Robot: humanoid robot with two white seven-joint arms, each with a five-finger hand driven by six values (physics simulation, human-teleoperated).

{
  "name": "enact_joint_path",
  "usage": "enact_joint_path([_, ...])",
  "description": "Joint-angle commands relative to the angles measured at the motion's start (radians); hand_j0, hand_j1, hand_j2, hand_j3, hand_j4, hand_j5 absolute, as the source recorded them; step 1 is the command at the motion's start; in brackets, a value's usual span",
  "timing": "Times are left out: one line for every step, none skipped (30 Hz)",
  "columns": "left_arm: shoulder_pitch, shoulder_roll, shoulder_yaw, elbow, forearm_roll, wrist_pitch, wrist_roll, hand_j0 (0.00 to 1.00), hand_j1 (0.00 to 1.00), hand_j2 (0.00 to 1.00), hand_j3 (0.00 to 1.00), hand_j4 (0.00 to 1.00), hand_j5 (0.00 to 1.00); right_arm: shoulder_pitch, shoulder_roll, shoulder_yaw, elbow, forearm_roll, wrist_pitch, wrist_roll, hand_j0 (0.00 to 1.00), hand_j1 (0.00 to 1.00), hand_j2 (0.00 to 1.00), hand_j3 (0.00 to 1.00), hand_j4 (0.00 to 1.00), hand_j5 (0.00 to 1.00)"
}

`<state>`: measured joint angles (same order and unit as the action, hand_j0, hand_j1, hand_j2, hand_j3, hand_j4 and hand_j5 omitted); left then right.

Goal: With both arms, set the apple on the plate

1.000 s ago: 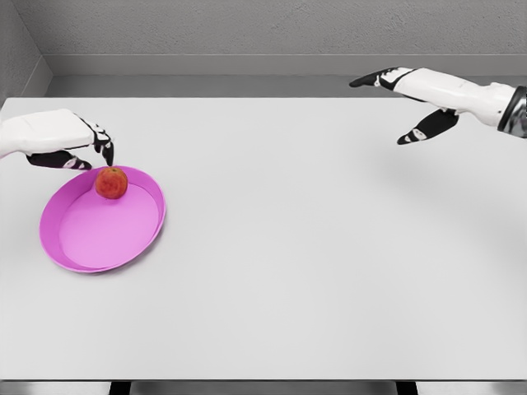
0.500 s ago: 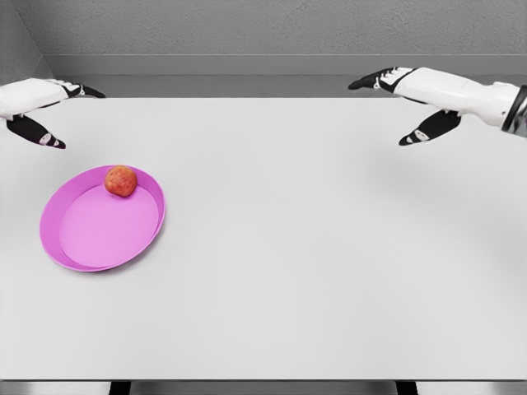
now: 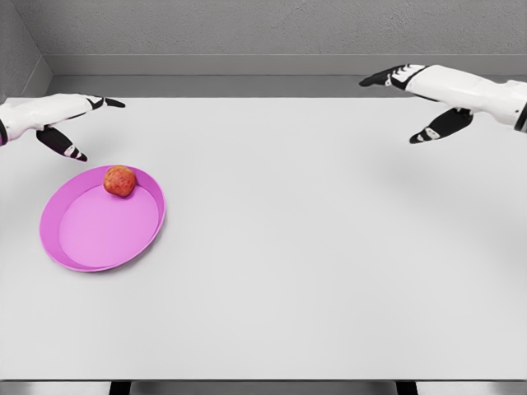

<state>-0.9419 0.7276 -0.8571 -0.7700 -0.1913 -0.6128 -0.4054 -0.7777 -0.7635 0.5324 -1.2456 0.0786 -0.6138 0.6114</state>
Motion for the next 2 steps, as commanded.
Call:
enact_joint_path([0.000, -0.004, 0.003, 0.021, 0.006, 0.002, 0.000, 1.00, 1.00, 1.00, 1.00, 1.00, 1.00, 0.002, -0.008, -0.003, 0.002, -0.008, 0.003, -0.001, 1.00, 1.00, 1.00, 1.00, 1.00, 1.00])
enact_joint_path([0.000, -0.004, 0.003, 0.021, 0.006, 0.002, 0.000, 1.00, 1.00, 1.00, 1.00, 1.00, 1.00, 0.006, -0.010, -0.003, 0.002, -0.008, 0.003, -0.001, 1.00, 1.00, 1.00, 1.00, 1.00, 1.00])
